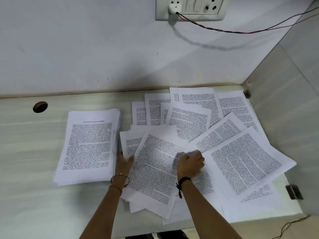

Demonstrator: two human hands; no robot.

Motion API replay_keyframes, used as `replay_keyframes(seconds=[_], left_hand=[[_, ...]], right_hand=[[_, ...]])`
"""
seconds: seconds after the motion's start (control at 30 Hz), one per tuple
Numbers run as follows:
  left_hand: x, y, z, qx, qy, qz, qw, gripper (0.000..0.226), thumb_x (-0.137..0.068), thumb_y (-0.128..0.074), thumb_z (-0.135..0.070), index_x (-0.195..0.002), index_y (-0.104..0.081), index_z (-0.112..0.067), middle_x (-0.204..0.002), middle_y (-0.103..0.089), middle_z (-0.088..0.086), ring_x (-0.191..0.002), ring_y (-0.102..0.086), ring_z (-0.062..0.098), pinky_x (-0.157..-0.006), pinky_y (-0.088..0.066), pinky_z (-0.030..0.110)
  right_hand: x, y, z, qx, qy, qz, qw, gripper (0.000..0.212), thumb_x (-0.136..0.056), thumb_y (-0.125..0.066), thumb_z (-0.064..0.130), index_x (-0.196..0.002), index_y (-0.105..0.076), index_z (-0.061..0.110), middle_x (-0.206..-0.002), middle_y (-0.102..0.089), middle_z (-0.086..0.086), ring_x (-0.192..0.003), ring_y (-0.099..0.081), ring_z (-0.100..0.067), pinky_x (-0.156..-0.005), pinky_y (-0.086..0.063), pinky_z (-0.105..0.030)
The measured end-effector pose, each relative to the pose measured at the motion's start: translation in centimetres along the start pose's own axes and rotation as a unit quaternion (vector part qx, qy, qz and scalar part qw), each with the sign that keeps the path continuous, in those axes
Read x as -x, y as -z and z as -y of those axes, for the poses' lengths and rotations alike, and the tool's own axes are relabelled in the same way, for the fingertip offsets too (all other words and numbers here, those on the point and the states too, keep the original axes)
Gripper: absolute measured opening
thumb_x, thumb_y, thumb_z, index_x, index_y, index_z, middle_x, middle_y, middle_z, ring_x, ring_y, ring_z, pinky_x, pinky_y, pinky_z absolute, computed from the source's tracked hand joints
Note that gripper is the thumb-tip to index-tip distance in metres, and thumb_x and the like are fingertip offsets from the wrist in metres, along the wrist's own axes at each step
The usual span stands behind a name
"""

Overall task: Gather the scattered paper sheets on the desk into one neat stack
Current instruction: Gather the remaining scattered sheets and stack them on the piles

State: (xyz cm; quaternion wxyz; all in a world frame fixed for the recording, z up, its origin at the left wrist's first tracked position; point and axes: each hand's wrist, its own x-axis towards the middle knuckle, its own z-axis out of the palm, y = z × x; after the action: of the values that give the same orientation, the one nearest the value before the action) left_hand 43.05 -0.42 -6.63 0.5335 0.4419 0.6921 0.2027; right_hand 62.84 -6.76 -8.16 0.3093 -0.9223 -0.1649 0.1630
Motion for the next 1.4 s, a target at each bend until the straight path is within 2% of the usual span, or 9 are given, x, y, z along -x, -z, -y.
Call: replay_keyframes(seconds=[0.07, 0.13, 0.23, 0.4, 0.57, 0.87, 1.07, 1.23, 1.4], left_hand=[[0.3, -0.2, -0.1, -0.009, 0.004, 0.020, 1.000, 0.061, -0.080, -0.069, -0.011, -0.131, -0.036, -0.002, -0.130, -0.052, 0.015, -0.119, -0.053, 0.034, -0.094, -0.045, 0.038], [0.7, -0.5, -0.3, -0.049, 0.007, 0.053, 0.997, 0.079, -0.077, -0.073, -0.014, -0.138, -0.025, -0.001, -0.135, -0.045, 0.014, -0.125, -0.046, 0.033, -0.099, -0.040, 0.037], [0.0, -1.0, 0.0, -0.062, -0.008, 0.058, 0.996, 0.086, -0.079, -0.071, -0.013, -0.144, -0.016, -0.004, -0.143, -0.039, 0.017, -0.131, -0.041, 0.035, -0.107, -0.034, 0.041], [-1.1, -0.5, -0.8, -0.053, -0.019, -0.001, 0.998, 0.064, -0.091, -0.053, -0.009, -0.147, -0.022, -0.010, -0.149, -0.034, 0.013, -0.135, -0.038, 0.031, -0.112, -0.030, 0.039], [-3.6, 1.5, -2.5, -0.008, -0.013, -0.147, 0.989, 0.045, -0.090, -0.055, -0.011, -0.134, -0.048, -0.006, -0.126, -0.059, 0.018, -0.112, -0.057, 0.036, -0.095, -0.045, 0.036], [-7.9, 0.5, -5.2, 0.050, 0.050, -0.041, 0.997, 0.041, -0.089, -0.057, -0.013, -0.129, -0.052, -0.005, -0.124, -0.059, 0.017, -0.111, -0.058, 0.036, -0.100, -0.045, 0.046], [-9.0, -1.6, -8.6, 0.089, 0.038, 0.060, 0.993, 0.034, -0.091, -0.056, -0.012, -0.124, -0.054, -0.002, -0.115, -0.058, 0.011, -0.102, -0.056, 0.024, -0.091, -0.043, 0.030], [-9.1, -3.1, -9.9, 0.098, 0.017, 0.111, 0.989, 0.034, -0.090, -0.057, -0.011, -0.123, -0.056, -0.003, -0.111, -0.060, 0.008, -0.089, -0.059, 0.021, -0.073, -0.051, 0.019], [-8.3, -4.2, -7.8, 0.072, 0.020, 0.109, 0.991, 0.058, -0.063, -0.079, -0.039, -0.110, -0.066, -0.009, -0.108, -0.069, 0.013, -0.101, -0.065, 0.031, -0.095, -0.051, 0.047]], right_hand=[[0.4, 0.1, 0.2, -0.046, 0.013, 0.031, 0.998, 0.033, -0.086, -0.049, 0.003, -0.119, -0.050, 0.000, -0.113, -0.054, -0.019, -0.097, -0.054, -0.033, -0.073, -0.050, -0.034], [0.3, -0.4, 0.7, -0.141, 0.071, 0.156, 0.975, 0.039, -0.091, -0.046, -0.003, -0.129, -0.047, 0.002, -0.111, -0.053, -0.009, -0.090, -0.056, -0.018, -0.070, -0.045, -0.012], [-1.0, -1.0, 1.6, -0.170, 0.160, 0.278, 0.932, 0.052, -0.094, -0.043, 0.002, -0.143, -0.038, 0.018, -0.129, -0.052, 0.001, -0.101, -0.053, -0.012, -0.084, -0.047, -0.015], [-1.4, -0.5, 0.8, -0.072, 0.208, 0.157, 0.963, 0.049, -0.093, -0.046, 0.018, -0.140, -0.041, 0.003, -0.130, -0.053, -0.014, -0.120, -0.046, -0.030, -0.102, -0.039, -0.033], [-3.7, -1.2, 0.3, 0.003, 0.234, 0.180, 0.955, 0.059, -0.097, -0.052, 0.028, -0.145, -0.033, 0.000, -0.151, -0.030, -0.022, -0.141, -0.026, -0.034, -0.115, -0.028, -0.044], [-11.8, 0.5, 2.4, 0.141, 0.025, 0.101, 0.984, 0.108, -0.077, -0.071, 0.051, -0.151, -0.008, 0.004, -0.158, -0.009, -0.019, -0.145, -0.011, -0.036, -0.111, -0.025, -0.056], [-12.4, -0.8, 3.5, 0.044, 0.097, 0.173, 0.979, 0.080, -0.080, -0.072, 0.035, -0.144, -0.032, 0.009, -0.143, -0.036, -0.015, -0.131, -0.033, -0.033, -0.105, -0.037, -0.047], [-11.3, -1.0, 4.3, -0.008, 0.077, 0.099, 0.992, 0.048, -0.089, -0.057, 0.024, -0.133, -0.044, 0.008, -0.131, -0.048, -0.017, -0.118, -0.042, -0.031, -0.090, -0.032, -0.032], [-7.6, -1.7, 5.4, -0.127, 0.156, 0.275, 0.940, 0.049, -0.101, -0.041, 0.033, -0.146, -0.037, 0.013, -0.145, -0.046, -0.007, -0.136, -0.040, -0.022, -0.114, -0.033, -0.039]])
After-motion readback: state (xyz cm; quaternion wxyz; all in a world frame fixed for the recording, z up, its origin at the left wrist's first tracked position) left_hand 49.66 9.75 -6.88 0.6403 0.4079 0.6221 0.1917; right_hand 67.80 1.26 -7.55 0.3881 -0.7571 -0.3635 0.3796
